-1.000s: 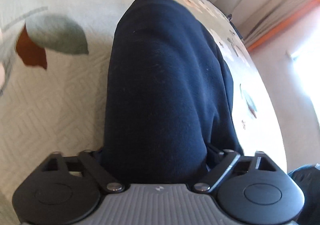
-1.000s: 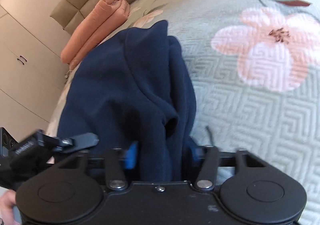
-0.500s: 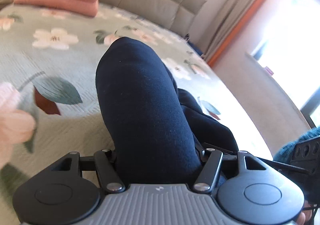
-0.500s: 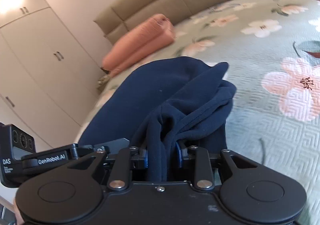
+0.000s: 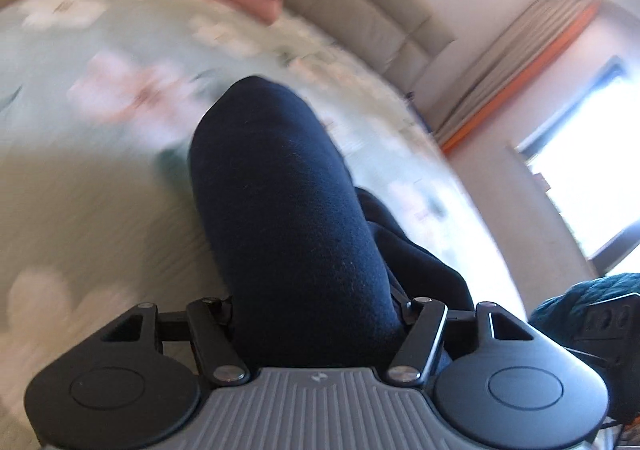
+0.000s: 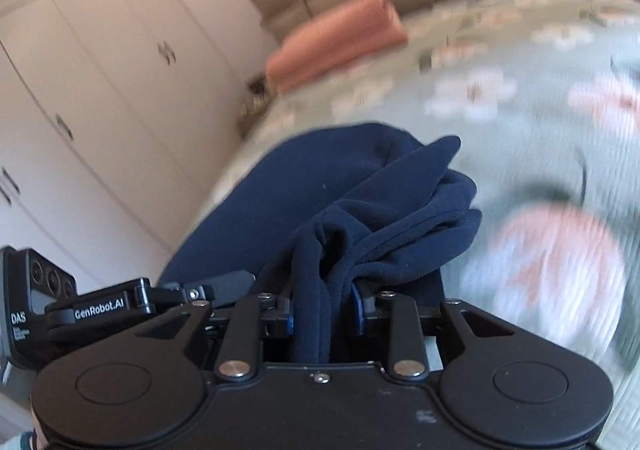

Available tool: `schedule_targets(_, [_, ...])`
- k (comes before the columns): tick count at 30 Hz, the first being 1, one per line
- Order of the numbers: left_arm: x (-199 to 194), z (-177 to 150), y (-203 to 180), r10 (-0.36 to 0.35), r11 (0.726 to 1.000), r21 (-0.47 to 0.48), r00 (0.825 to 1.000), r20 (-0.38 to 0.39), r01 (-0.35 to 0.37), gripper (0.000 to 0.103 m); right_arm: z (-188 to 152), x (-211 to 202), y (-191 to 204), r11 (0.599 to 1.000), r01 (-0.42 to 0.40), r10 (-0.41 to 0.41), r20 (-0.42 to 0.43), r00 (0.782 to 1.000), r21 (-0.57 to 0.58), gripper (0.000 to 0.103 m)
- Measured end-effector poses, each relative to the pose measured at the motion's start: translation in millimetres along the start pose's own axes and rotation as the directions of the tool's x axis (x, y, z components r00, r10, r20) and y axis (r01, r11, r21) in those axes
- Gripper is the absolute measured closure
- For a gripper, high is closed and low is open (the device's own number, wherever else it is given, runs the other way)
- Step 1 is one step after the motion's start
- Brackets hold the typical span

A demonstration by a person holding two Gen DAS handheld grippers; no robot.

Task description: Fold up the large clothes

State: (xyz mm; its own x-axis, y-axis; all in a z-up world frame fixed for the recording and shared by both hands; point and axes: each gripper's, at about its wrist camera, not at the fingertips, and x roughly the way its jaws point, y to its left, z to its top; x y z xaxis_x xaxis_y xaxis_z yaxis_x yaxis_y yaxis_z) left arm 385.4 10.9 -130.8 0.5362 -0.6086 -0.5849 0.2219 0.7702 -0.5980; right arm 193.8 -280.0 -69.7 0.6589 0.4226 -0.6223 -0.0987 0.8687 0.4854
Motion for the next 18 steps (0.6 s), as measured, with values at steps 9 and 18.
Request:
schedule_targets(9, [-28, -19, 54, -0.051, 0.998, 0.034, 0.998, 0.028, 0.05, 0.032, -55, 13, -59, 0.992, -0.041, 0.041, 0.0, 0.999, 0.121, 0.038])
schedule_targets(18, [-134, -64, 6, 0.035, 0.986, 0.152, 0.976, 0.216, -0.069, 0.039, -83, -78, 13, 0.966, 0.213, -0.183, 0.196, 0.963, -0.143, 0.036])
